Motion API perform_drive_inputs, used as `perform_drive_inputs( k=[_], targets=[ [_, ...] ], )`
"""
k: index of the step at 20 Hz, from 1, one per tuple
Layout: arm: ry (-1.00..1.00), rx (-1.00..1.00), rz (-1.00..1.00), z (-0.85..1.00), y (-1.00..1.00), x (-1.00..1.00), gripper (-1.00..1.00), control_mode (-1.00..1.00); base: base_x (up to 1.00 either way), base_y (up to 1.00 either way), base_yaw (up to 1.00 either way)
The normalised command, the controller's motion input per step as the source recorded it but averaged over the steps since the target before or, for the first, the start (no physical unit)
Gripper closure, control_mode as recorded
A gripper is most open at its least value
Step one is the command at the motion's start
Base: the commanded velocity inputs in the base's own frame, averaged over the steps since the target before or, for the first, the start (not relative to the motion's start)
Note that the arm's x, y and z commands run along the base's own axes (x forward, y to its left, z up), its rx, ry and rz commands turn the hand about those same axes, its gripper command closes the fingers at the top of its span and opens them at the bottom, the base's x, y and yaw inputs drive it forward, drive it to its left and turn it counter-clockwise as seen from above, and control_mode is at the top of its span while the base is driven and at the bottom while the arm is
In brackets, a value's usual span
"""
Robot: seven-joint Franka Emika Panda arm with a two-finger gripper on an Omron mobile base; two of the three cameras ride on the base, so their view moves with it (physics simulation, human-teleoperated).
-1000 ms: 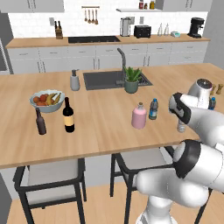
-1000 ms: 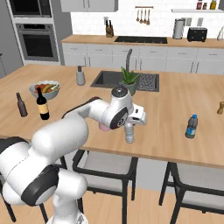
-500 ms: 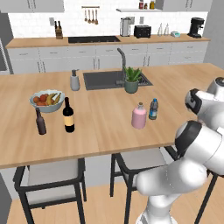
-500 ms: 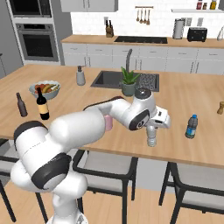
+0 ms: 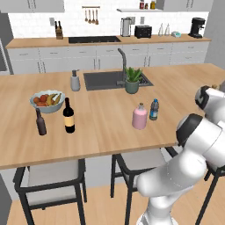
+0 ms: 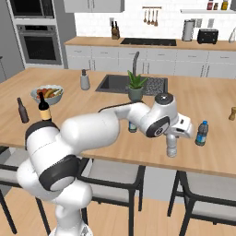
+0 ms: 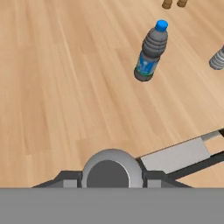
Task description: Move the plastic bottles in the middle to the plastics group, and the glass bottles in the middle to the glass group.
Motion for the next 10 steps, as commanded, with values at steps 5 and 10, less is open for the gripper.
perform_drive_inputs(
  k=[5,10],
  targets=[
    [0.00,0.00,-0.03,0.06,-0.33,-0.16,1.00,-1.00,0.00,0.00,0.00],
    [0.00,0.00,-0.03,0.02,-0.31,-0.09,1.00,-1.00,0.00,0.00,0.00]
  ],
)
